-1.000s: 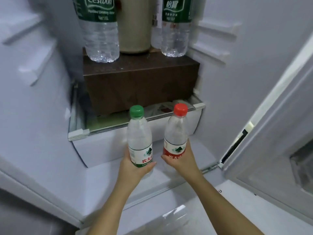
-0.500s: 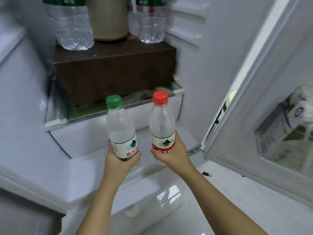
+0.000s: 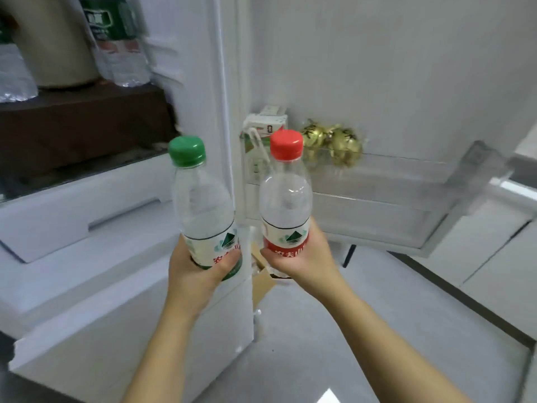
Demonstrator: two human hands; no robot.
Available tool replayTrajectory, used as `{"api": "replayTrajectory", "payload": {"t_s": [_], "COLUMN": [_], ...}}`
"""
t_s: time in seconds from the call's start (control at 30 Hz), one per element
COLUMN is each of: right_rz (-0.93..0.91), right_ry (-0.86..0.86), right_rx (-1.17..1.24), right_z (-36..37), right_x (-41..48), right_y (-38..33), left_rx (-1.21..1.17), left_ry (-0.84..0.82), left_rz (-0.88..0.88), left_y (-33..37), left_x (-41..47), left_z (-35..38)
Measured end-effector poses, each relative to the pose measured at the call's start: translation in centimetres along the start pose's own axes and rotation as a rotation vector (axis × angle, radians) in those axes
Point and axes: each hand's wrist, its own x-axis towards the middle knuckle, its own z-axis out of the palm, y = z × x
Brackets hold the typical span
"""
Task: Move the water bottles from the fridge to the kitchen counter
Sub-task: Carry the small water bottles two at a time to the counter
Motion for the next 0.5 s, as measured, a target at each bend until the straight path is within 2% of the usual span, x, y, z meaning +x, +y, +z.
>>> {"api": "replayTrajectory", "payload": {"t_s": [0.23,0.5], "right_rz": [0.041,0.122], "right_ry": [0.292,0.632], "right_rx": [-0.052,-0.122], "right_z": [-12.8,-24.3], "right_x": [-9.8,-16.6], "right_y": [-0.1,-0.1], "left_rx": [-0.063,-0.101], "left_ry": [-0.237,-0.487], "left_rz": [0.031,0.069], "left_y": [3.4,6.0], "left_x": [-7.6,-12.0], "left_z": [12.3,24.9]}}
